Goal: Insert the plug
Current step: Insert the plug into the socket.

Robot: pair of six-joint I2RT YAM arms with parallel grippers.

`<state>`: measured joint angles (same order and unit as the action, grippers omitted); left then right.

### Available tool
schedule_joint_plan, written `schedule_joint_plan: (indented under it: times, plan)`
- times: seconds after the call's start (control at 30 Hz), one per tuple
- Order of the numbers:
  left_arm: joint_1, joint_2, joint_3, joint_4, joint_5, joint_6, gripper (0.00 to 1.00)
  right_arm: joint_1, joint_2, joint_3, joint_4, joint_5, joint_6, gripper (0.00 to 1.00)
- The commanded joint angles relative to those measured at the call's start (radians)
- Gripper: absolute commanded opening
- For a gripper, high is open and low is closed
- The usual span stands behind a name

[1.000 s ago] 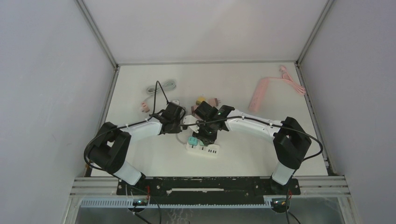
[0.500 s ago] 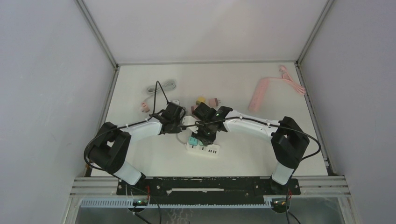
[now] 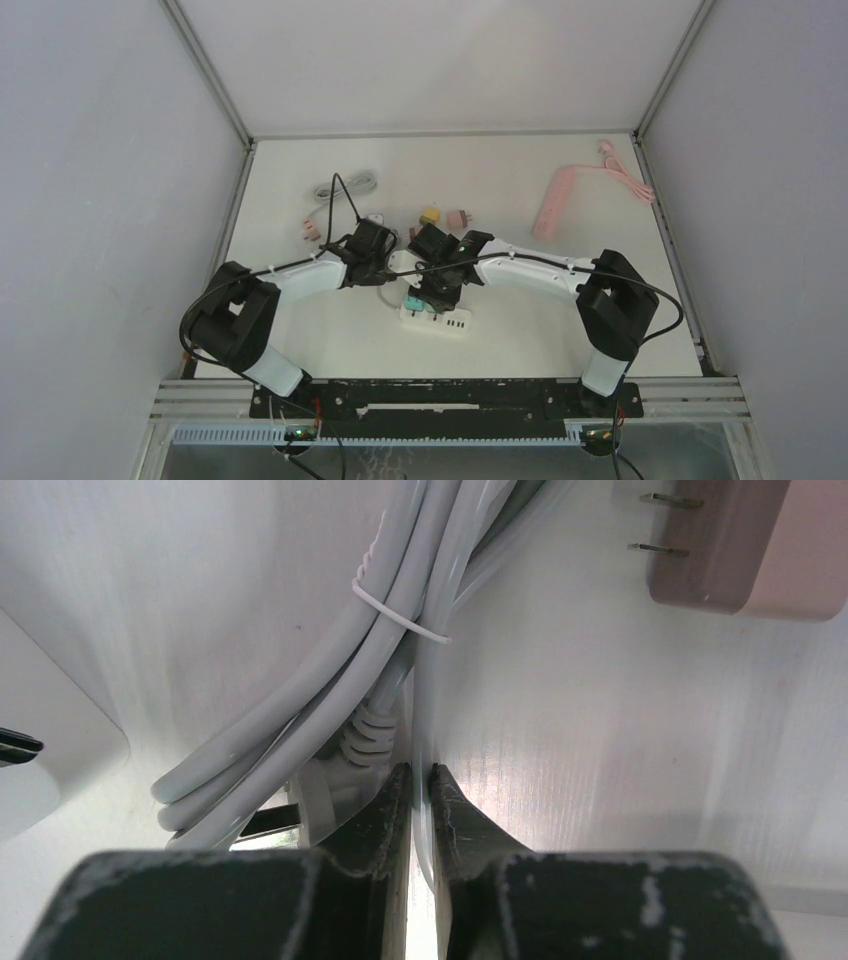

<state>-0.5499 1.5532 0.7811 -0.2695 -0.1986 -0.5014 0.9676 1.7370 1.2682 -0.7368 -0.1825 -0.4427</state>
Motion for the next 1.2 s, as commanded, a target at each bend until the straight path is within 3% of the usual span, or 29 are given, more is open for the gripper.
schedule_joint_plan:
  times: [0.0,0.83,1.0,1.17]
  plan:
    - [0.007,-0.014,0.025,0.009,0.024,-0.021,0.14,0.025,0.057,0.008,0.017,0.004,0.018,0.00]
    - [0.041,-0.014,0.023,0.000,0.059,-0.057,0.13,0.046,0.087,-0.069,0.035,0.008,0.017,0.00]
    - [0.041,-0.029,0.028,-0.005,0.051,-0.070,0.16,0.044,-0.002,-0.056,0.044,0.020,0.010,0.28]
    - [0.041,-0.067,0.036,-0.024,0.044,-0.082,0.28,0.039,-0.076,-0.041,0.044,0.013,0.017,0.43]
